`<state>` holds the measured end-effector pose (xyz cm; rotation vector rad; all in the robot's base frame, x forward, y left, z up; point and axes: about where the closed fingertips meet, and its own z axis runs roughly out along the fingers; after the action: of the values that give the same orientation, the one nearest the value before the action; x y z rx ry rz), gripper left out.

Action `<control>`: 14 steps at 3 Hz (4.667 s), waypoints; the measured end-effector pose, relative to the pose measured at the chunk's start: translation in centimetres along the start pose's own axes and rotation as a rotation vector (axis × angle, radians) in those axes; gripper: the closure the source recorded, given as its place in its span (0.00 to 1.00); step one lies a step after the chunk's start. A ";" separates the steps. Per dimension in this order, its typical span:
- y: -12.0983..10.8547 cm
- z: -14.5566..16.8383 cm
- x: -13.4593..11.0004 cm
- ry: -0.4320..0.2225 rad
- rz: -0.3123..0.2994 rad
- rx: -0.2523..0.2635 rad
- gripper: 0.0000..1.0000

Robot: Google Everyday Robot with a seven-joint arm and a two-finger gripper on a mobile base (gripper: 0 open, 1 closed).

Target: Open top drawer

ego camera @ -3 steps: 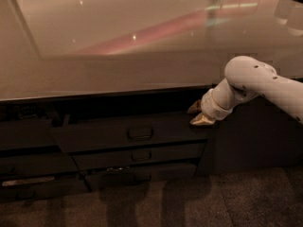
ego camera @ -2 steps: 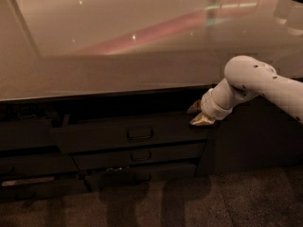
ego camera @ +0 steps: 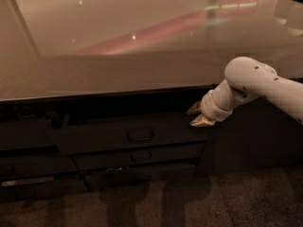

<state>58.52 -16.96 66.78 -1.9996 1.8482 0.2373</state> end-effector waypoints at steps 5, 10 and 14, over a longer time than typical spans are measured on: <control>2.0 0.0 -0.3 -0.001 -0.011 -0.008 1.00; 7.0 -1.0 -1.2 -0.004 -0.094 0.056 1.00; 9.1 -1.2 -1.3 -0.009 -0.111 0.044 1.00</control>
Offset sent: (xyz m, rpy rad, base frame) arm -0.1581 0.0129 -0.0974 -0.0004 -0.0051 0.1124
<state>49.26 -16.62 66.76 -2.0599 1.7154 0.1715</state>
